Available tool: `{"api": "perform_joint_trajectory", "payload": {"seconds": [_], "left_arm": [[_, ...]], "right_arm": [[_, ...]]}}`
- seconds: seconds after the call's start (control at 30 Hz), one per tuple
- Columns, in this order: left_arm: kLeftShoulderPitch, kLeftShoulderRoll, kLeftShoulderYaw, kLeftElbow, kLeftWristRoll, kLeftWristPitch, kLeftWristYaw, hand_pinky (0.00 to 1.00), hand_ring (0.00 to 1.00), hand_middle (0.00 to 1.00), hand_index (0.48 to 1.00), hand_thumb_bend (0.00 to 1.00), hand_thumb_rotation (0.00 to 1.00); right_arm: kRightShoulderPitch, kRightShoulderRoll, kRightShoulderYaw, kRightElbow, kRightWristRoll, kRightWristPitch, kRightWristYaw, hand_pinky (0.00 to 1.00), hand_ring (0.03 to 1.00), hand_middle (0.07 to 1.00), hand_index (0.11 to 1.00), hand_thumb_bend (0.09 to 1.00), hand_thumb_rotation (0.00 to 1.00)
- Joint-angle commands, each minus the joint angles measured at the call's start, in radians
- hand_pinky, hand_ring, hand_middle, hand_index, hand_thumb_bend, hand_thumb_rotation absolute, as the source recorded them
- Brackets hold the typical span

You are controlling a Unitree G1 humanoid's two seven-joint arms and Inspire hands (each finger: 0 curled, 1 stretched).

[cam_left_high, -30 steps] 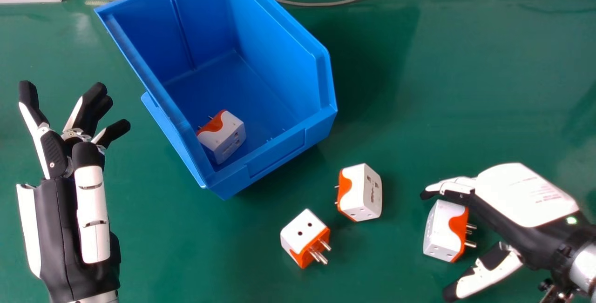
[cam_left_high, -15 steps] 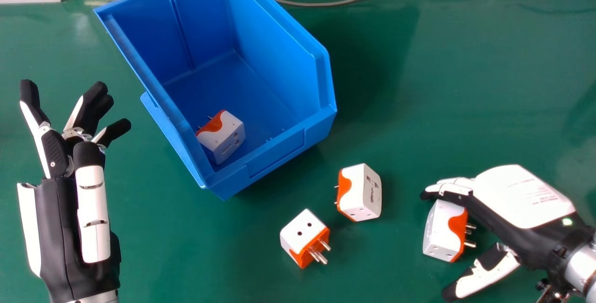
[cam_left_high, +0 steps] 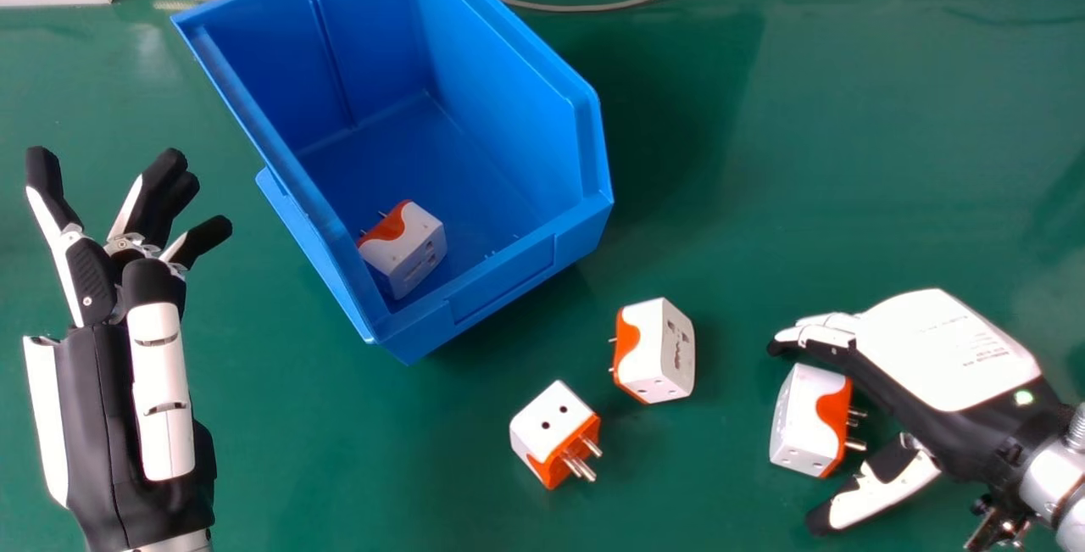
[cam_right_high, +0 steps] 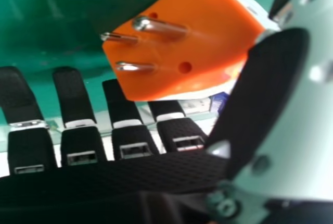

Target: Pick all objects and put in blue box

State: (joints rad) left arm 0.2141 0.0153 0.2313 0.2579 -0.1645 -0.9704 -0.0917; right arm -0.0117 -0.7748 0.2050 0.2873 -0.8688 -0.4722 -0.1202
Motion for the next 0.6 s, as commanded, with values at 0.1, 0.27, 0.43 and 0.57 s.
{"api": "perform_joint_trajectory", "payload": {"seconds": [0.1, 0.27, 0.43, 0.57], "left_arm": [[0.007, 0.005, -0.007, -0.026, -0.034, 0.001, -0.015, 0.77, 0.88, 0.88, 0.869, 0.44, 0.91], [0.010, 0.001, -0.013, -0.031, -0.044, 0.001, -0.024, 0.77, 0.88, 0.88, 0.870, 0.45, 0.90], [0.012, -0.002, -0.010, -0.034, -0.031, 0.000, -0.016, 0.77, 0.88, 0.88, 0.869, 0.43, 0.90], [0.010, -0.003, -0.007, -0.031, -0.028, 0.000, -0.012, 0.77, 0.88, 0.88, 0.869, 0.43, 0.90]], "right_arm": [[-0.034, -0.004, 0.010, 0.015, 0.001, -0.018, -0.062, 0.38, 0.581, 0.716, 0.717, 1.000, 0.36], [-0.056, 0.000, 0.011, 0.069, 0.009, -0.082, -0.175, 0.32, 0.438, 0.555, 0.575, 1.000, 0.22], [-0.091, 0.010, 0.028, 0.172, 0.016, -0.172, -0.286, 0.30, 0.374, 0.467, 0.491, 1.000, 0.14], [-0.113, 0.021, 0.031, 0.212, 0.043, -0.205, -0.285, 0.27, 0.348, 0.438, 0.458, 1.000, 0.10]]}}
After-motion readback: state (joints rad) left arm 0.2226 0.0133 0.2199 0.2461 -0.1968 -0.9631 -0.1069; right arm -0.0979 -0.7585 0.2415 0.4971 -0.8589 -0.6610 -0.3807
